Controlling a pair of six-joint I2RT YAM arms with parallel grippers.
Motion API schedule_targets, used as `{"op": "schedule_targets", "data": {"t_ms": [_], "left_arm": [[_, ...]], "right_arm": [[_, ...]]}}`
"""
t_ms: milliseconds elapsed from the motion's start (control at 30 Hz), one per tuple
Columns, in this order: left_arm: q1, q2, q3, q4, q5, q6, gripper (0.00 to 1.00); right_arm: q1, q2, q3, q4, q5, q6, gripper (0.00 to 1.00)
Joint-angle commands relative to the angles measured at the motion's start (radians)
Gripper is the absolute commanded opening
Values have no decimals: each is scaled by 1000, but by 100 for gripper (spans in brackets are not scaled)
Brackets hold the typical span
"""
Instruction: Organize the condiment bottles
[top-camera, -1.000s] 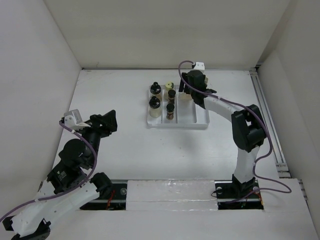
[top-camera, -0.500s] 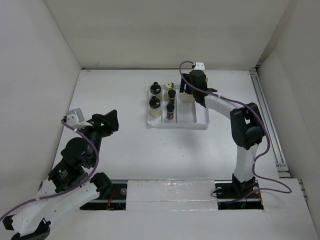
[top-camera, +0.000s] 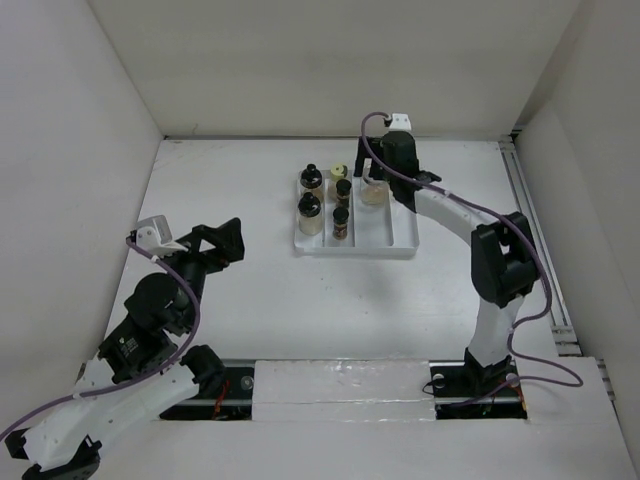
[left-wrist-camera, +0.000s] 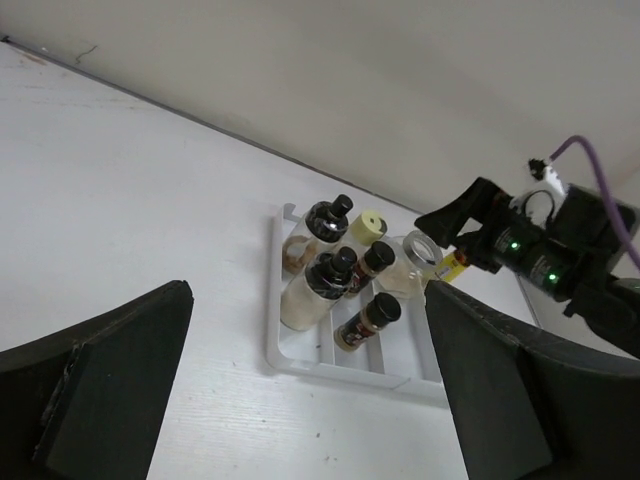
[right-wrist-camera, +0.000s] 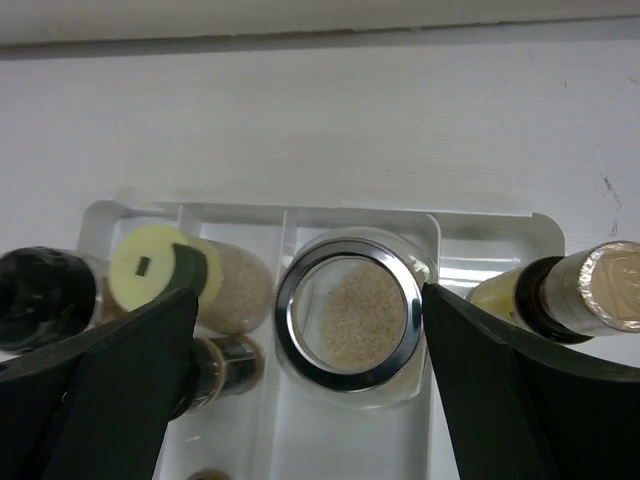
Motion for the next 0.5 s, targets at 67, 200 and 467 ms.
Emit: {"op": "schedule_targets", "data": {"t_ms": [67, 200, 467], "left_arm": [[0, 64, 33, 18, 29, 27, 100], [0, 133, 60, -20, 48, 27, 100], [0, 218, 90, -34, 123, 35, 100]], "right_arm": [[44, -201, 44, 12, -26, -20, 99], [79, -341, -16, 2, -63, -20, 99], [156, -806, -346, 2, -29, -11, 99]]}}
